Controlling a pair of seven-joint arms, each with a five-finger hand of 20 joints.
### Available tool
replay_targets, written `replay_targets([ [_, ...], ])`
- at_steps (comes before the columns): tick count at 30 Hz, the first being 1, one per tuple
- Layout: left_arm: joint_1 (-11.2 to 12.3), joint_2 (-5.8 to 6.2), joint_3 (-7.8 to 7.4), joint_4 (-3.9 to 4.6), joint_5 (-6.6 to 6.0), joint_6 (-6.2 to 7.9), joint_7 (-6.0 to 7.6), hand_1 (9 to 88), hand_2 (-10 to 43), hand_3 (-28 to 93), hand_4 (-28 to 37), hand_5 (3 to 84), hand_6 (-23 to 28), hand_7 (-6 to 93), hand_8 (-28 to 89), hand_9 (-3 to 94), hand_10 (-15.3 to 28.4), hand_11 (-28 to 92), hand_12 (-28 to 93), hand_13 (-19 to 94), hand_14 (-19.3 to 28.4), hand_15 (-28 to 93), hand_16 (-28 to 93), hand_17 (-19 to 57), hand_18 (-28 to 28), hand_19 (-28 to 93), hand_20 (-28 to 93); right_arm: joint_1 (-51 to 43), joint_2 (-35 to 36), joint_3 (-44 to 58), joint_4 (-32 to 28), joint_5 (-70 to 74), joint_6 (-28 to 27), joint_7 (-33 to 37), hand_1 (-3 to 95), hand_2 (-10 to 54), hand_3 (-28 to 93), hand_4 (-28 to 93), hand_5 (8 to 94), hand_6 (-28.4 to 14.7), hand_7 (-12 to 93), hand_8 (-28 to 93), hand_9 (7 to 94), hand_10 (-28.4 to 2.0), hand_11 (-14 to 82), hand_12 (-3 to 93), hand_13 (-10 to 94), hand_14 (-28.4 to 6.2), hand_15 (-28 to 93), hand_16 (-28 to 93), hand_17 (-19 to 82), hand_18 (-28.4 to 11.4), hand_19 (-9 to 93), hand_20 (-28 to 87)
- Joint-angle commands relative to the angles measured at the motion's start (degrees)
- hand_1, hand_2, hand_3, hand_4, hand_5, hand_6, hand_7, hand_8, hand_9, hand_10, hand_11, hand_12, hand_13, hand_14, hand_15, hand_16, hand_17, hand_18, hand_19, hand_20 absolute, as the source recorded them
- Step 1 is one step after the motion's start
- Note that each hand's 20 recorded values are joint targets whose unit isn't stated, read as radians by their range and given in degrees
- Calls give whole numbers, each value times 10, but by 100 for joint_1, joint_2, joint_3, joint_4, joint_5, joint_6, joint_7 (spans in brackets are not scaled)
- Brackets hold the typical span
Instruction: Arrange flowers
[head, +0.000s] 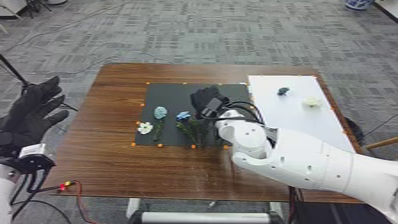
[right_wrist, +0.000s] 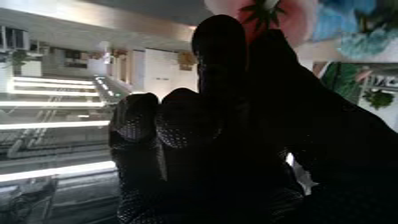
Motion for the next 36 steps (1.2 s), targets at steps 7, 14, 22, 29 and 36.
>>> replay_targets([
  [7, -40, 40, 21, 36, -21, -74, -34, 304, -38, 442, -283, 175, 13, 188, -82, 102, 78, 167, 206, 10, 105, 331, -44, -141, 190, 307, 105, 99, -139, -123, 37, -111, -57, 51, 437, -95, 829, -283, 744, 44, 346, -25, 848, -27, 162, 512, 683, -61, 759, 412, 329, -201, 831, 550],
  [14, -16, 48, 4, 37, -26, -71, -34, 305, -39, 442, -283, 175, 13, 188, -81, 102, 78, 167, 207, 10, 105, 331, -44, -141, 190, 307, 105, 132, -30, -112, 65, -110, 140, 25, 366, -95, 857, -283, 646, 25, 363, -11, 717, -67, 286, 476, 647, -69, 779, 408, 299, -206, 822, 563],
  [22, -31, 46, 15, 52, -16, -99, -43, 303, -39, 446, -283, 175, 13, 188, -81, 102, 78, 167, 207, 10, 106, 331, -45, -141, 189, 306, 104, 60, 96, 97, -51, -166, -50, 93, 342, -95, 887, -283, 590, 23, 354, -60, 626, -89, 378, 412, 614, -78, 787, 400, 276, -208, 809, 566],
  [29, -3, 41, -12, 34, -19, -97, -29, 303, -38, 445, -283, 175, 12, 188, -81, 101, 78, 169, 206, 10, 106, 331, -45, -141, 189, 307, 105, 4, 201, 276, -256, -162, -379, -24, 332, -95, 892, -283, 591, 22, 358, -84, 617, -94, 394, 398, 608, -83, 789, 397, 273, -211, 807, 568],
  [36, -15, 32, -3, 41, -22, -92, -26, 302, -38, 445, -283, 175, 12, 189, -82, 102, 78, 168, 206, 10, 106, 332, -45, -141, 190, 307, 105, -71, 143, 275, -257, -174, -421, -128, 309, -95, 894, -283, 596, 24, 363, -167, 604, -104, 438, 343, 604, -84, 790, 395, 268, -214, 804, 570],
])
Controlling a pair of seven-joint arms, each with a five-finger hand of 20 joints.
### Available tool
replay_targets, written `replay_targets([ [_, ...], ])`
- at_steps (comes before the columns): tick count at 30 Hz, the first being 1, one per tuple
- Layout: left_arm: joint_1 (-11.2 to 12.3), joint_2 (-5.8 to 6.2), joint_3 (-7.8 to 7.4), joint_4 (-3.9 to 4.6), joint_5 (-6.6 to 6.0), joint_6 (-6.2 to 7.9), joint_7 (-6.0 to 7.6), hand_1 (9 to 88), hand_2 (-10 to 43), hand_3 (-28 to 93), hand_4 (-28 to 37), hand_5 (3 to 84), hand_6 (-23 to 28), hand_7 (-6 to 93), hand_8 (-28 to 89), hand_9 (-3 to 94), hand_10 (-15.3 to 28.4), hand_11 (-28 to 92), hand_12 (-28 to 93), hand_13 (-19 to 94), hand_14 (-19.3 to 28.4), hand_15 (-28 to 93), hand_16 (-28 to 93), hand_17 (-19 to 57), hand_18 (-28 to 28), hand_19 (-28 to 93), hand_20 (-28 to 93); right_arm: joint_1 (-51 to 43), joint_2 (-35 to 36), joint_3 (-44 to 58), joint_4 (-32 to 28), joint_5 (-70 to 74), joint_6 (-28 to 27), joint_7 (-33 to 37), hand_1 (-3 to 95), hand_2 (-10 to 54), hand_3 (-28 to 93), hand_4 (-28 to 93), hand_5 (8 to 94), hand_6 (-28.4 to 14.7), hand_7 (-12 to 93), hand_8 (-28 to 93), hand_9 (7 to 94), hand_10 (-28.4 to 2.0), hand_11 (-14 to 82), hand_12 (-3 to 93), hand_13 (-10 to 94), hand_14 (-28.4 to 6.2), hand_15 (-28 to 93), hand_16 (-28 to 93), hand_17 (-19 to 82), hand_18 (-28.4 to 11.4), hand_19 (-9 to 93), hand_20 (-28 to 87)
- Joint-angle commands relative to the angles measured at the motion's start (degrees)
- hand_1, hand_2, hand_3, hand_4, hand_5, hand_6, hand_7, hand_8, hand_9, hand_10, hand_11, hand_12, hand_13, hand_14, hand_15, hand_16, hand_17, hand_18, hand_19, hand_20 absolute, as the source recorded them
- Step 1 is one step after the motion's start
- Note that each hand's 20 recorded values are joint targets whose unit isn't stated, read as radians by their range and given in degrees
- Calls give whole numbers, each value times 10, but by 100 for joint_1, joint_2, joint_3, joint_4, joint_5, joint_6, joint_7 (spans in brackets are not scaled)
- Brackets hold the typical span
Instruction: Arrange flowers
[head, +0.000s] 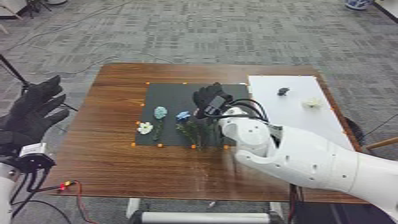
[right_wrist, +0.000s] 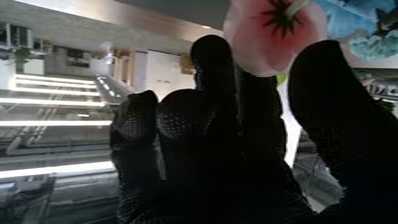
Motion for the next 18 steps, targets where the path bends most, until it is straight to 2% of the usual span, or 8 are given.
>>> replay_targets([
  [1, 22, -22, -16, 1, -27, -58, -22, 301, -38, 447, -283, 175, 12, 189, -82, 102, 78, 168, 206, 10, 106, 333, -45, -141, 190, 307, 104, -27, -56, 24, -33, -73, -125, -111, 306, -95, 894, -283, 595, 24, 363, -170, 602, -106, 439, 338, 602, -85, 790, 395, 267, -214, 804, 570],
  [7, 41, -31, -28, -6, -26, -62, -3, 301, -38, 447, -283, 175, 12, 188, -82, 101, 78, 169, 207, 10, 106, 333, -46, -141, 190, 307, 104, -86, -89, 83, 5, -55, -341, -174, 292, -95, 893, -283, 585, 21, 352, -171, 602, -106, 418, 309, 599, -87, 788, 395, 264, -216, 801, 571],
  [12, 31, -29, -20, -7, -20, -37, -20, 301, -38, 446, -283, 175, 12, 187, -81, 101, 78, 169, 207, 10, 106, 333, -46, -141, 190, 307, 104, -130, -68, 134, -16, -54, -496, -213, 280, -95, 891, -283, 583, 19, 295, -165, 623, -101, 316, 253, 599, -87, 782, 389, 263, -216, 799, 568],
  [16, 2, -18, -4, 5, -15, -32, -32, 301, -38, 447, -283, 175, 13, 188, -81, 101, 78, 170, 206, 10, 106, 333, -45, -141, 190, 307, 105, -83, -46, 65, -18, -31, -379, -164, 275, -95, 887, -283, 579, 19, 249, -153, 632, -98, 234, 211, 602, -86, 770, 371, 264, -216, 798, 563],
  [18, 18, -22, -7, 0, -32, -30, -19, 301, -39, 449, -283, 175, 13, 188, -81, 101, 79, 172, 206, 10, 106, 335, -45, -141, 190, 306, 105, -17, -33, -61, 8, 4, -75, -141, 273, -95, 888, -282, 590, 17, 241, -150, 640, -99, 220, 202, 606, -86, 766, 361, 267, -217, 796, 560],
])
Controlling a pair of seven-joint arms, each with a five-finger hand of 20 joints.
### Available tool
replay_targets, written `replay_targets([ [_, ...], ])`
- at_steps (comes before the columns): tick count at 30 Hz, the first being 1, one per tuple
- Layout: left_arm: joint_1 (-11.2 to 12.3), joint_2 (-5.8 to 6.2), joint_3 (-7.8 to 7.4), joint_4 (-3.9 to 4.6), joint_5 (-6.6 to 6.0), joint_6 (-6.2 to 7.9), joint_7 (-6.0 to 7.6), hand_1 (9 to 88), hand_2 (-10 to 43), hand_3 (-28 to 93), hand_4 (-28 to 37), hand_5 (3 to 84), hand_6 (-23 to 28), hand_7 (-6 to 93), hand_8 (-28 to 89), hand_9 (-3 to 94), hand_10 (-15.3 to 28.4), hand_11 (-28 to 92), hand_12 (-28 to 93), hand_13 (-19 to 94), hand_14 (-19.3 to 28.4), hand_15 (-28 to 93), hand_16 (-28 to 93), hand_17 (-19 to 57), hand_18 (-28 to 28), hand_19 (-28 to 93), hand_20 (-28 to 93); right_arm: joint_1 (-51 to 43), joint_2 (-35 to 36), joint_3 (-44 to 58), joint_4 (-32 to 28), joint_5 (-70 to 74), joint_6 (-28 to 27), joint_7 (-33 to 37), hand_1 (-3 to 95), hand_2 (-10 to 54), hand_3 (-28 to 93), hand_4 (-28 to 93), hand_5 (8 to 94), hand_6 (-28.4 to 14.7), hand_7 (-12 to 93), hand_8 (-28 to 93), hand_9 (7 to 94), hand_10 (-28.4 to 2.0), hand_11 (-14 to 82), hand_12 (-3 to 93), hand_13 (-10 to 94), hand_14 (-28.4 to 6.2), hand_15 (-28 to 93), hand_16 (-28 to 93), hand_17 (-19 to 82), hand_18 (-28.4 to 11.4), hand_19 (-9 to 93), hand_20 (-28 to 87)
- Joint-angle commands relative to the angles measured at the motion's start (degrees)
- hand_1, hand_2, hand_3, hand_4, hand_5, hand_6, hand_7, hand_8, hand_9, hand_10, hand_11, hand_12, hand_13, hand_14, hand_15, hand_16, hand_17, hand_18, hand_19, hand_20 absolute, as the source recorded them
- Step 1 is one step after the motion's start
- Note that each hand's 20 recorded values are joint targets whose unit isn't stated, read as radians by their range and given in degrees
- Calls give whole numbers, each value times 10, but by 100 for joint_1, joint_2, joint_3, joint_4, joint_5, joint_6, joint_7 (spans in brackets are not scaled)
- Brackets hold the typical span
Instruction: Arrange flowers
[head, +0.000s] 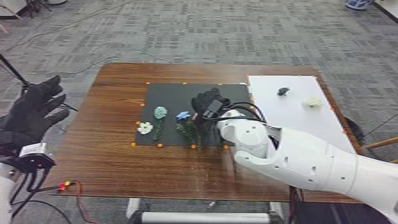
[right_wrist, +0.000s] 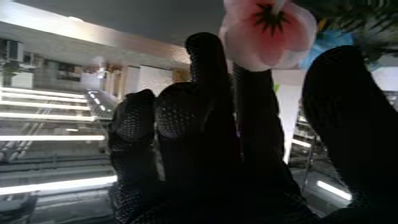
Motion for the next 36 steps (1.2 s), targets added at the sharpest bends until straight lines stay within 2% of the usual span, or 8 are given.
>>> replay_targets([
  [1, 16, -20, -4, 0, -21, -25, -25, 302, -38, 447, -283, 175, 13, 188, -81, 101, 79, 172, 205, 10, 106, 335, -46, -141, 190, 306, 105, 145, 13, -230, 22, -1, 526, 96, 274, -83, 889, -277, 609, 20, 239, -149, 662, -98, 215, 197, 613, -87, 762, 355, 270, -218, 796, 559],
  [5, 8, -15, 4, 2, -19, -19, -26, 303, -37, 443, -283, 175, 12, 188, -81, 101, 78, 172, 205, 10, 106, 335, -46, -141, 190, 306, 105, 237, -14, -382, 59, -113, 728, 204, 363, 1, 846, -279, 696, 32, 254, -39, 762, -72, 210, 208, 656, -82, 757, 348, 298, -218, 813, 550],
  [12, 14, -17, -3, -11, -14, -22, -13, 302, -38, 446, -283, 175, 12, 187, -81, 101, 78, 171, 205, 10, 107, 336, -46, -141, 189, 306, 105, 329, -44, -567, 183, -189, 1110, 219, 502, -85, 823, -283, 735, 48, 337, -25, 871, -33, 107, 415, 684, -62, 769, 352, 317, -208, 826, 544],
  [17, 32, -32, -3, -16, -16, -14, -14, 304, -37, 443, -283, 174, 12, 188, -81, 101, 79, 169, 204, 10, 106, 335, -47, -141, 189, 306, 105, 421, -46, -715, 221, -269, 1414, 324, 524, -95, 812, -283, 692, 45, 429, 33, 839, -37, 149, 505, 680, -49, 764, 410, 318, -200, 828, 550],
  [19, 23, -27, -2, -13, -19, -25, -16, 301, -37, 448, -283, 175, 12, 189, -81, 101, 79, 169, 205, 10, 107, 335, -47, -141, 189, 307, 105, 436, -36, -732, 226, -264, 1463, 320, 521, -95, 812, -283, 667, 46, 462, 74, 778, -43, 233, 533, 672, -47, 763, 431, 316, -198, 828, 553],
  [23, 24, -28, -9, -13, -18, -25, -10, 303, -38, 445, -283, 175, 13, 190, -82, 102, 78, 169, 205, 10, 106, 334, -47, -141, 189, 307, 105, 452, -36, -738, 220, -325, 1382, 366, 485, -95, 803, -283, 585, 38, 538, 40, 719, -44, 269, 522, 655, -54, 783, 393, 306, -196, 821, 557],
  [27, 20, -26, -5, -12, -16, -23, -22, 302, -38, 448, -283, 175, 12, 189, -82, 102, 78, 168, 206, 10, 107, 333, -46, -141, 189, 306, 105, 385, 4, -609, 169, -262, 1168, 317, 451, -95, 809, -283, 561, 29, 464, -14, 680, -51, 228, 482, 635, -60, 790, 382, 293, -199, 816, 559],
  [36, 62, -50, -28, -36, -23, -24, -17, 302, -38, 447, -283, 175, 13, 189, -82, 101, 78, 171, 206, 10, 106, 334, -45, -142, 190, 307, 105, 333, 103, -489, -9, -229, 934, 363, 369, -95, 872, -283, 570, 28, 387, -58, 621, -81, 323, 298, 618, -70, 793, 368, 280, -204, 809, 564],
])
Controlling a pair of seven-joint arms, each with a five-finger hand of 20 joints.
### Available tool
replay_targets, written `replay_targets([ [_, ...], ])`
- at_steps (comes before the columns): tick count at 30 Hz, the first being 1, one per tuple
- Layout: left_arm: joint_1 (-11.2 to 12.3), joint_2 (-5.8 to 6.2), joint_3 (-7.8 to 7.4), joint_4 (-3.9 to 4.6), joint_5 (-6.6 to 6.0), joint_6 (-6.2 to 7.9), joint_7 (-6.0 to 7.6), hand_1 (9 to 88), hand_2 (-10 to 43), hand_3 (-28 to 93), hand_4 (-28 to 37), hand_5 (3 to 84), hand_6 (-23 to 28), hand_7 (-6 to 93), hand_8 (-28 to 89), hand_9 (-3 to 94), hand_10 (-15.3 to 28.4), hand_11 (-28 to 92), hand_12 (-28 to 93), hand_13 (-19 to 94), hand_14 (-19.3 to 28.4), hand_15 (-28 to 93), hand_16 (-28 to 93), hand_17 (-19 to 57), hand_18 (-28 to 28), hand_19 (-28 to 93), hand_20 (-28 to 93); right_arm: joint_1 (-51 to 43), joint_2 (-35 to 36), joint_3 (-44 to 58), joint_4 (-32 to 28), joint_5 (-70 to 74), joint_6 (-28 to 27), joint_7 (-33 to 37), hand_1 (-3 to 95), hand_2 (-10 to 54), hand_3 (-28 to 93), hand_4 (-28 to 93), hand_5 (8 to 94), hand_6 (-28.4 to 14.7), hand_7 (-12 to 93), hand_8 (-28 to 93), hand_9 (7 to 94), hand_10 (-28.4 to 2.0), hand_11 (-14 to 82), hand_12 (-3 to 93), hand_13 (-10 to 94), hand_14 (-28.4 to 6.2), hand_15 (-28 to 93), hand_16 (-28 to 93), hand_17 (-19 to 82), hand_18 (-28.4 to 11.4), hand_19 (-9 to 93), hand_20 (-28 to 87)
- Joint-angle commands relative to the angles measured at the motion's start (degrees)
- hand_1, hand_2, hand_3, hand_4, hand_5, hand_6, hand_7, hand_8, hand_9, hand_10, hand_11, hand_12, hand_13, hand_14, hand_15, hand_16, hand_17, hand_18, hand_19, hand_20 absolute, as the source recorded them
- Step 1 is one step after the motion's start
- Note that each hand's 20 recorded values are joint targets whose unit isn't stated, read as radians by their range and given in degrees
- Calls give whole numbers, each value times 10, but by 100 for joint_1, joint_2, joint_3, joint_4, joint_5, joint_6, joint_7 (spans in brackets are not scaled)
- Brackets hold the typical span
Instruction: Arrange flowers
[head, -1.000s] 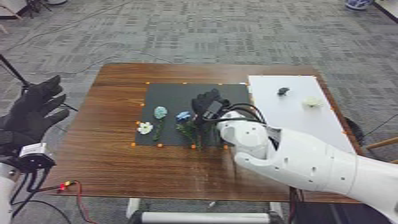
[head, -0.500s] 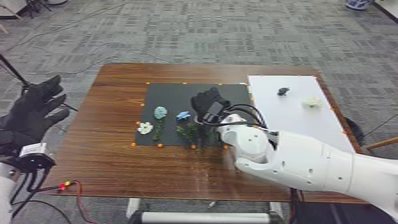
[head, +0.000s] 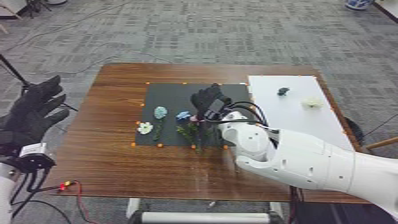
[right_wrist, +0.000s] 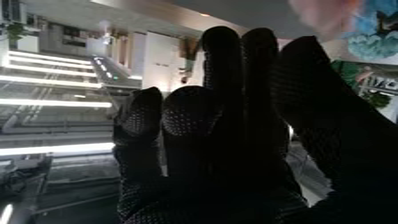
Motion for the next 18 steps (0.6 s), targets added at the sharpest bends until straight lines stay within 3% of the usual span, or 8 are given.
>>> replay_targets([
  [1, 65, -51, -29, -34, -27, -23, -13, 303, -37, 444, -283, 175, 12, 190, -82, 101, 78, 171, 206, 10, 106, 334, -45, -142, 190, 307, 105, -31, 138, 209, -276, -77, -254, 83, 360, -95, 888, -283, 567, 26, 378, -133, 609, -88, 336, 269, 609, -72, 793, 366, 276, -205, 807, 564],
  [10, 50, -55, -27, -26, -9, -23, -44, 303, -34, 442, -283, 175, 13, 188, -81, 101, 78, 172, 205, 10, 106, 332, -46, -143, 190, 308, 105, -225, 348, 717, -758, 41, -273, 277, 338, -95, 908, -283, 496, 0, 342, -162, 531, -112, 329, 255, 589, -83, 794, 359, 268, -213, 809, 563],
  [16, 44, -52, -22, -30, -13, -33, -46, 297, -36, 454, -283, 175, 13, 189, -82, 101, 78, 172, 204, 10, 106, 333, -46, -143, 190, 308, 105, -131, 202, 498, -588, -45, -249, 339, 330, -95, 896, -283, 494, -7, 340, -151, 528, -118, 350, 263, 596, -82, 797, 351, 272, -217, 816, 560],
  [17, 38, -49, -14, -30, -15, -32, -55, 298, -36, 454, -283, 175, 12, 189, -82, 101, 78, 172, 204, 10, 106, 333, -46, -143, 190, 308, 104, -159, 196, 524, -545, 35, -200, 236, 331, -95, 896, -283, 495, -7, 342, -150, 528, -118, 351, 263, 596, -82, 797, 351, 272, -216, 816, 559],
  [18, 35, -47, -8, -27, -9, -36, -54, 299, -35, 450, -283, 175, 12, 189, -82, 101, 78, 172, 204, 10, 106, 333, -46, -143, 190, 308, 104, -76, 191, 332, -425, 193, 415, 106, 336, -95, 897, -283, 497, -5, 350, -149, 528, -118, 352, 263, 596, -82, 796, 349, 272, -215, 815, 558],
])
